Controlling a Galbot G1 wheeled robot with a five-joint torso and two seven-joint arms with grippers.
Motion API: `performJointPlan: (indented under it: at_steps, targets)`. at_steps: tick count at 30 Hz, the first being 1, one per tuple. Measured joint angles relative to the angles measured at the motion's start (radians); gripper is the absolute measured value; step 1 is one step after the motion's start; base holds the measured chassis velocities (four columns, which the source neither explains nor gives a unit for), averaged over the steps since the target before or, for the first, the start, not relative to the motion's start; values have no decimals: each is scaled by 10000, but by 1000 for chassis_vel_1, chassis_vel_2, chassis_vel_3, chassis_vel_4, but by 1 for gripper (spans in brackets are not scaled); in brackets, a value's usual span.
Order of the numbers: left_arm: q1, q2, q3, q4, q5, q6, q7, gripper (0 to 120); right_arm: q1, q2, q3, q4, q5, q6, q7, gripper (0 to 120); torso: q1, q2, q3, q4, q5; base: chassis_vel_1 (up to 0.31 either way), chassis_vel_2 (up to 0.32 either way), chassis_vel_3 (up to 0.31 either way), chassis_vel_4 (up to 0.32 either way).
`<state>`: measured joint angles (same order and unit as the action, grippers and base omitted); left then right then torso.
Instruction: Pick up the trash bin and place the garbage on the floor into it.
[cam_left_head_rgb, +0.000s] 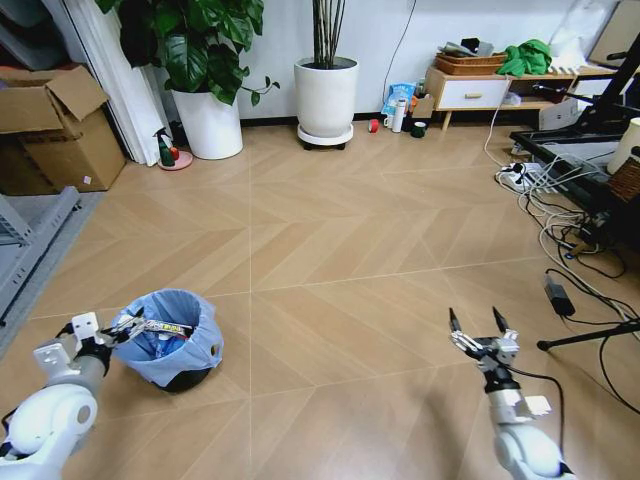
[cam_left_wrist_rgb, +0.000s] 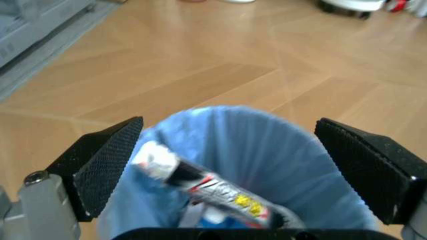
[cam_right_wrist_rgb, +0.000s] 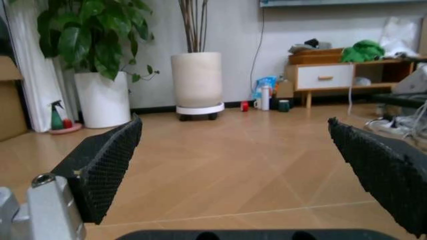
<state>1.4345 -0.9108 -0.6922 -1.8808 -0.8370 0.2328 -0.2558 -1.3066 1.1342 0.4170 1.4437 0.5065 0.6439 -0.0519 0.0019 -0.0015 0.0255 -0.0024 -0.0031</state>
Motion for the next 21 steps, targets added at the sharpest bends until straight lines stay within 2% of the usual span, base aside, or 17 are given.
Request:
performJointPlan:
  at_steps: [2, 6, 7, 10, 14, 21]
  targets:
    - [68, 46, 20, -116, 0, -90, 45, 100, 226, 27, -217, -92, 66, -45, 82, 100, 0, 0, 0, -1, 0, 0, 0, 0, 0]
    - [179, 46, 174, -260, 3, -511, 244, 100, 1614, 229, -1539, -589, 293, -260, 743, 100, 0, 0, 0, 1, -2, 0, 0, 0, 0]
    - [179, 46, 174, -260, 3, -511, 244, 100, 1614, 229, -1539, -589, 293, -260, 743, 100, 0, 0, 0, 1, -2, 0, 0, 0, 0]
    - [-13, -276, 386, -14, 273, -898, 566, 100, 2910, 808, -2701, -1436, 435, -337, 926, 100, 0, 0, 1, 3, 1, 0, 0, 0, 0]
    - [-222, -635, 534, 329, 529, -1027, 717, 100, 3774, 1366, -3527, -2113, 547, -364, 1025, 100, 0, -1, 1, 6, -4, 0, 0, 0, 0]
    - [-273, -711, 560, 480, 649, -1027, 756, 100, 3911, 1486, -3662, -2242, 546, -403, 1093, 100, 0, -1, 0, -2, -1, 0, 0, 0, 0]
